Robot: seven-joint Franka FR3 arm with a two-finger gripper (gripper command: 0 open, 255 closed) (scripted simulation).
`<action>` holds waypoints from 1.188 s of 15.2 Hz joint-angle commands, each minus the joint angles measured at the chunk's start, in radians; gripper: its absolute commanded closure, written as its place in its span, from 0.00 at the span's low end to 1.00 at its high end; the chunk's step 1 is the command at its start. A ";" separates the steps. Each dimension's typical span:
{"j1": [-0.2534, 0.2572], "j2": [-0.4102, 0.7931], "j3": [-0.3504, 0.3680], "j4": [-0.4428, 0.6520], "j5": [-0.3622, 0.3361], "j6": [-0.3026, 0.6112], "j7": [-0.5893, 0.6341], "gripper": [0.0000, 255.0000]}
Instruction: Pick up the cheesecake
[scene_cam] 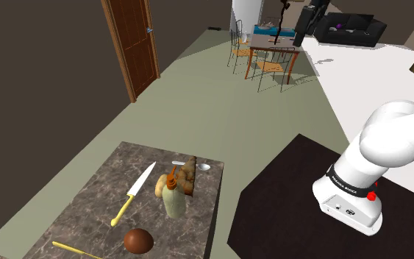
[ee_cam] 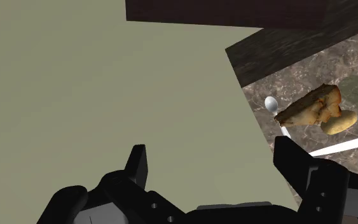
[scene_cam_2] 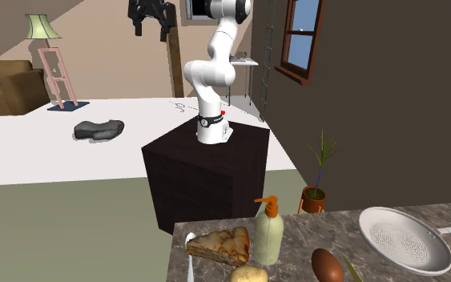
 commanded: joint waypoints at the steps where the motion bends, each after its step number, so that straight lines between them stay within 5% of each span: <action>1: 0.000 0.000 0.000 0.000 0.000 0.000 0.000 0.00; 10: -0.012 0.049 0.130 -0.207 0.114 0.207 0.277 0.00; 18: -0.022 0.210 0.262 -0.300 0.208 0.431 0.518 0.00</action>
